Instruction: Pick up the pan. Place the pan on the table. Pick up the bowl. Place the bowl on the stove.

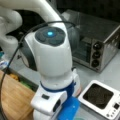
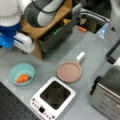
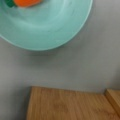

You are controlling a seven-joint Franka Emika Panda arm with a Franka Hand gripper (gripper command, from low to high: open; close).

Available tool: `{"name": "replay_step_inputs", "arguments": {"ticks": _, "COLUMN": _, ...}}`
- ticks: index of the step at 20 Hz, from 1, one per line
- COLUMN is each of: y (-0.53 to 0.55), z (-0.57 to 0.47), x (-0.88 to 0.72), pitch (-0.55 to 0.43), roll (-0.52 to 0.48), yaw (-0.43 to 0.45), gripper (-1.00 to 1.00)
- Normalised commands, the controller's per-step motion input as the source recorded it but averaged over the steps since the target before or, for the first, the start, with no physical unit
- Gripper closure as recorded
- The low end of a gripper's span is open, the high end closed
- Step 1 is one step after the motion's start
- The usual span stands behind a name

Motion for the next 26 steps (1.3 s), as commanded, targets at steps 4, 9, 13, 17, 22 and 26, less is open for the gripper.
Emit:
{"name": "replay_step_inputs", "arguments": {"ticks": 4, "y": -0.35, "z": -0.13, "x": 0.54, "pitch": 0.129, "roll": 0.173, "yaw": 0.097, "gripper": -1.0}}
{"name": "replay_step_inputs", "arguments": {"ticks": 9, "y": -0.34, "z": 0.01, "x": 0.42, "pitch": 0.094, "roll": 0.198, "yaw": 0.084, "gripper": -1.0}}
{"name": "replay_step_inputs", "arguments": {"ticks": 13, "y": -0.3, "z": -0.03, "x": 0.34, "pitch": 0.076, "roll": 0.198, "yaw": 0.074, "gripper": -1.0}}
{"name": "replay_step_inputs", "arguments": {"ticks": 17, "y": -0.21, "z": -0.15, "x": 0.33, "pitch": 0.059, "roll": 0.189, "yaw": 0.07, "gripper": -1.0}}
{"name": "replay_step_inputs", "arguments": {"ticks": 22, "y": -0.14, "z": -0.11, "x": 0.3, "pitch": 0.04, "roll": 0.185, "yaw": 0.07, "gripper": -1.0}}
{"name": "replay_step_inputs", "arguments": {"ticks": 26, "y": -0.1, "z": 0.01, "x": 0.22, "pitch": 0.047, "roll": 0.169, "yaw": 0.036, "gripper": -1.0}}
